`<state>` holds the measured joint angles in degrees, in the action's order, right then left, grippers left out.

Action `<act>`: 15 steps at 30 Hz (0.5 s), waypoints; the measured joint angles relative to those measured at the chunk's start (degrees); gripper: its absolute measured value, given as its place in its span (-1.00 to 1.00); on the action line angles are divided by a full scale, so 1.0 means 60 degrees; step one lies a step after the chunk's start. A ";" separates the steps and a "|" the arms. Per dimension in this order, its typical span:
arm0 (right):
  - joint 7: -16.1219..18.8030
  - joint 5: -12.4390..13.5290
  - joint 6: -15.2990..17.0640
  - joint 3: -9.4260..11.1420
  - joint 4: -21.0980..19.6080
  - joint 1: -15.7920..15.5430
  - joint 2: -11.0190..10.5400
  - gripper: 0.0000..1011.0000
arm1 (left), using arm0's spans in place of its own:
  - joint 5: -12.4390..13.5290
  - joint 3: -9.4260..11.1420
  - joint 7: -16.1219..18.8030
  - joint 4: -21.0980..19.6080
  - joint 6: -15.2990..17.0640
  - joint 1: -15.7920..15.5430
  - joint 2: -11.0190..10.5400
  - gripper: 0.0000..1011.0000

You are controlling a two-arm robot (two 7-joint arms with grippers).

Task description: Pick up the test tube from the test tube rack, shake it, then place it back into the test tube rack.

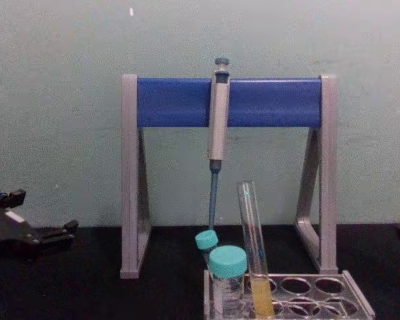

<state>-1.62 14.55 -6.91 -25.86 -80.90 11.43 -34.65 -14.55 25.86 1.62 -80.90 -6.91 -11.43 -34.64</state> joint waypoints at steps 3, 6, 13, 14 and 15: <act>0.0000 0.0000 0.0000 0.0000 0.0000 0.0000 0.0000 0.98 | 0.0001 0.0000 0.0000 0.0000 0.0000 0.0000 0.0000 0.98; 0.0000 0.0000 0.0000 0.0000 0.0000 0.0000 0.0000 0.98 | 0.0000 0.0000 0.0000 0.0000 0.0000 0.0000 0.0000 0.98; 0.0000 0.0000 0.0000 0.0000 0.0000 0.0000 0.0000 0.98 | 0.0000 -0.0001 0.0000 0.0000 0.0000 -0.0001 0.0000 0.98; 0.0000 0.0000 0.0000 0.0000 0.0000 0.0000 0.0000 0.98 | 0.0000 0.0000 0.0000 0.0000 0.0000 0.0000 0.0000 0.98; 0.0000 0.0000 0.0000 0.0000 0.0000 0.0000 0.0000 0.98 | 0.0000 0.0000 0.0000 0.0000 0.0000 -0.0001 0.0000 0.98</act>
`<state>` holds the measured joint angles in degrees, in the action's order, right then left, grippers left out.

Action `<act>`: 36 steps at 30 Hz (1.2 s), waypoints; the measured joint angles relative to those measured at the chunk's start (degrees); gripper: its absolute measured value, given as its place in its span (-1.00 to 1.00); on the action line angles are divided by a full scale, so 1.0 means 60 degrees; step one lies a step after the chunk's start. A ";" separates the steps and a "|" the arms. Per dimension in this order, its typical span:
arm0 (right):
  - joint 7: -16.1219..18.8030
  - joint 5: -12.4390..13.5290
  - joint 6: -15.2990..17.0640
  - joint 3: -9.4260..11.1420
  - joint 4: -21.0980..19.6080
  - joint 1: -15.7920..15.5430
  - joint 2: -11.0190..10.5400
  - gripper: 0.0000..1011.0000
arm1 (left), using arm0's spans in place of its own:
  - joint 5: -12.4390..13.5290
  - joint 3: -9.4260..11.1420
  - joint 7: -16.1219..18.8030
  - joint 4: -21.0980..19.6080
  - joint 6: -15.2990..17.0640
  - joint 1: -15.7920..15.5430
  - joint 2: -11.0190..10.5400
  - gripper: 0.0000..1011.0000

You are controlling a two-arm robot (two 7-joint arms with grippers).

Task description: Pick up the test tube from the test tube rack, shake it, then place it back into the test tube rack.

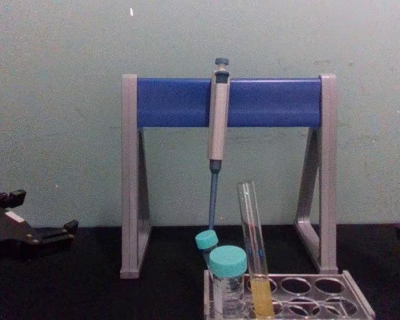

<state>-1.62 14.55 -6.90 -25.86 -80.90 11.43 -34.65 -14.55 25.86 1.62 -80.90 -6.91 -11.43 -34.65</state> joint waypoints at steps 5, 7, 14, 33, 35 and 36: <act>0.0000 0.0000 0.0000 0.0000 0.0000 0.0000 0.0000 0.98 | 0.0000 0.0000 0.0001 0.0000 -0.0001 0.0001 0.0000 0.98; 0.0000 0.0001 0.0000 0.0000 0.0000 0.0000 0.0000 0.98 | 0.0000 0.0000 0.0001 0.0000 0.0000 0.0001 0.0000 0.98; 0.0108 -0.0010 0.0067 0.0147 -0.0179 -0.0168 -0.0027 0.98 | 0.0000 0.0000 0.0000 0.0000 -0.0001 0.0000 0.0000 0.98; 0.2537 0.1962 0.0673 0.0850 -0.2261 -0.1784 -0.0780 0.98 | 0.0001 0.0000 0.0000 0.0000 0.0000 0.0001 0.0000 0.98; 0.2911 0.2230 0.0784 0.0867 -0.2395 -0.1818 -0.0780 0.98 | 0.0000 0.0000 0.0001 0.0000 0.0000 0.0001 0.0000 0.98; 0.3032 0.2323 0.0834 0.0870 -0.2434 -0.1820 -0.0777 0.98 | 0.0000 0.0000 0.0001 0.0000 0.0000 0.0001 0.0000 0.98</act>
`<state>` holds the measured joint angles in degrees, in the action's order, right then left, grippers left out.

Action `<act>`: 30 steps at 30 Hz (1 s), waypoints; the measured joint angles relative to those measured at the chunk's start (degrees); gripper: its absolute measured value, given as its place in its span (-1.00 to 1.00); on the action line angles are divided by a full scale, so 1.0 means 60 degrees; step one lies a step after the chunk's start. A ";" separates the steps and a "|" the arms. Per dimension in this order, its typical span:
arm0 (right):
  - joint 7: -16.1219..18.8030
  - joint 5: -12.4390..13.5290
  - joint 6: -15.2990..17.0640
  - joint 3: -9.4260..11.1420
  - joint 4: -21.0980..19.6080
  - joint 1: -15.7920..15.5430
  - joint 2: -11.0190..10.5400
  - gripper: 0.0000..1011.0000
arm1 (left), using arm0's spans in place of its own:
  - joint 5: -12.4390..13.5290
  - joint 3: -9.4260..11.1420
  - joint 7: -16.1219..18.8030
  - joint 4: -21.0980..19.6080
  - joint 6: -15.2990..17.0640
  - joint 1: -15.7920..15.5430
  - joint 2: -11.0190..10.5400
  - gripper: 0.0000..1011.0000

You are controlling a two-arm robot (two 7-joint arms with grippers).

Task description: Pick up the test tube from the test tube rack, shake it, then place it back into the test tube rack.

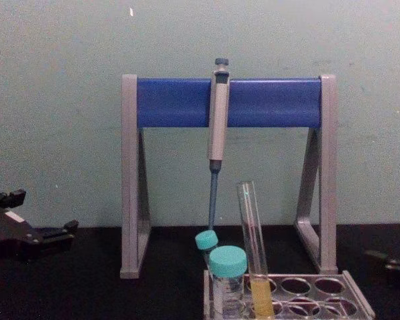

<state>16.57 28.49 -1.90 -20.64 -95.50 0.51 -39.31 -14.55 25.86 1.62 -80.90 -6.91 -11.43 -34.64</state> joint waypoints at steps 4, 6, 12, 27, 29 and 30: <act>0.0578 0.0339 0.0255 -0.0019 -0.0166 0.0058 0.0073 0.98 | 0.0000 0.0000 0.0000 0.0000 -0.0001 0.0000 0.0000 0.98; 0.0864 0.0459 0.0407 -0.0077 -0.0228 0.0143 0.0137 0.98 | 0.0000 0.0000 0.0000 0.0000 0.0000 0.0000 0.0000 0.98; 0.1422 0.0552 0.0752 -0.0271 -0.0269 0.0454 0.0407 0.98 | 0.0000 0.0000 0.0001 0.0000 0.0000 0.0000 0.0000 0.98; 0.1838 0.0168 0.1161 -0.0851 0.0297 0.1504 0.1373 0.98 | 0.0000 0.0000 0.0000 0.0000 0.0000 0.0000 0.0000 0.98; 0.1837 0.0125 0.1202 -0.0905 0.0405 0.1622 0.1471 0.98 | 0.0000 0.0000 0.0000 0.0000 0.0000 0.0000 0.0000 0.98; 0.1836 0.0102 0.1222 -0.0928 0.0447 0.1669 0.1515 0.98 | 0.0000 0.0000 0.0000 0.0000 0.0000 0.0000 0.0000 0.98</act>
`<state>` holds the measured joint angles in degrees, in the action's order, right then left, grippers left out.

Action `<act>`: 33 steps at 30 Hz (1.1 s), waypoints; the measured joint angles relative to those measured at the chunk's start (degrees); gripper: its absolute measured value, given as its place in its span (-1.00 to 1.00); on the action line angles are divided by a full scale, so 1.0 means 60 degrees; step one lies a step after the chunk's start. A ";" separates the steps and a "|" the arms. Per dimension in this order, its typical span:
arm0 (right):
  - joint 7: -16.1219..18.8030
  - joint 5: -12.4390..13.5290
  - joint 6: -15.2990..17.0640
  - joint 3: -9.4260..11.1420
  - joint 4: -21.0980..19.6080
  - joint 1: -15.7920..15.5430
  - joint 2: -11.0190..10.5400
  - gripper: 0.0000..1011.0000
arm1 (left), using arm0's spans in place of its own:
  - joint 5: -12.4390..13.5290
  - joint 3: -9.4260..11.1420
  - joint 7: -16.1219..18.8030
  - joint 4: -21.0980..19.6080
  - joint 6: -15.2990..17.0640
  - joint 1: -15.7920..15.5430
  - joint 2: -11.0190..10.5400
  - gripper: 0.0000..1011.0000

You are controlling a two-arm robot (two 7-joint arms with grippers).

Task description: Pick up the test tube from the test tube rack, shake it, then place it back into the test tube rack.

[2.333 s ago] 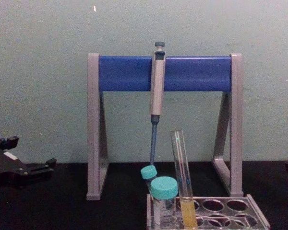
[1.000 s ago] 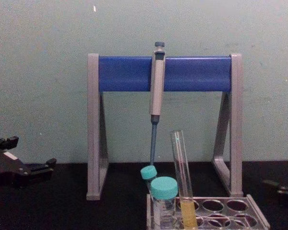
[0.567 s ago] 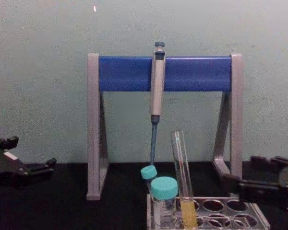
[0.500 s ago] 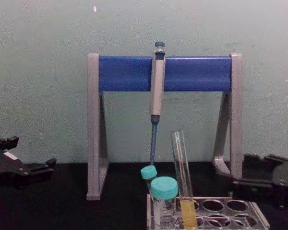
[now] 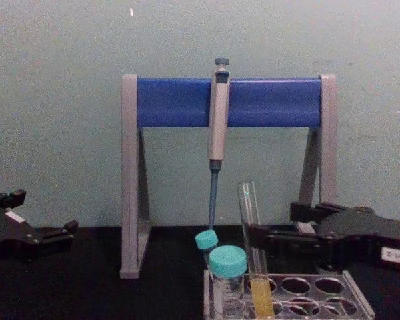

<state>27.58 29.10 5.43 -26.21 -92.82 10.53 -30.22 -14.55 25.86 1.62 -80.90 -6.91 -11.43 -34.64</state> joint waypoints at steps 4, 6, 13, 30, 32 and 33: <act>-0.0040 -0.0086 0.0146 -0.0121 0.0266 0.0269 0.0267 0.98 | 0.0000 0.0000 0.0000 0.0000 0.0000 0.0001 0.0000 0.98; -0.0089 -0.0093 0.0251 -0.0167 0.0382 0.0383 0.0401 0.98 | 0.0001 0.0000 0.0000 0.0001 0.0000 0.0000 0.0000 0.98; -0.0184 -0.0150 0.0525 -0.0325 0.0681 0.0634 0.0659 0.98 | 0.0000 0.0001 0.0000 0.0000 0.0000 0.0000 0.0000 0.98; -0.0244 -0.0220 0.0698 -0.0420 0.0914 0.0762 0.0841 0.98 | 0.0000 0.0000 0.0000 0.0000 0.0000 0.0001 0.0000 0.98; -0.0244 -0.0221 0.0699 -0.0420 0.0914 0.0763 0.0840 0.98 | 0.0000 0.0000 0.0000 0.0000 0.0000 0.0000 0.0000 0.98; -0.0244 -0.0221 0.0698 -0.0420 0.0913 0.0762 0.0839 0.98 | 0.0000 0.0000 0.0000 0.0000 0.0000 0.0000 0.0000 0.98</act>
<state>26.12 27.78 9.62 -28.73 -87.34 15.10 -25.18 -14.55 25.86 1.62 -80.90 -6.91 -11.43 -34.65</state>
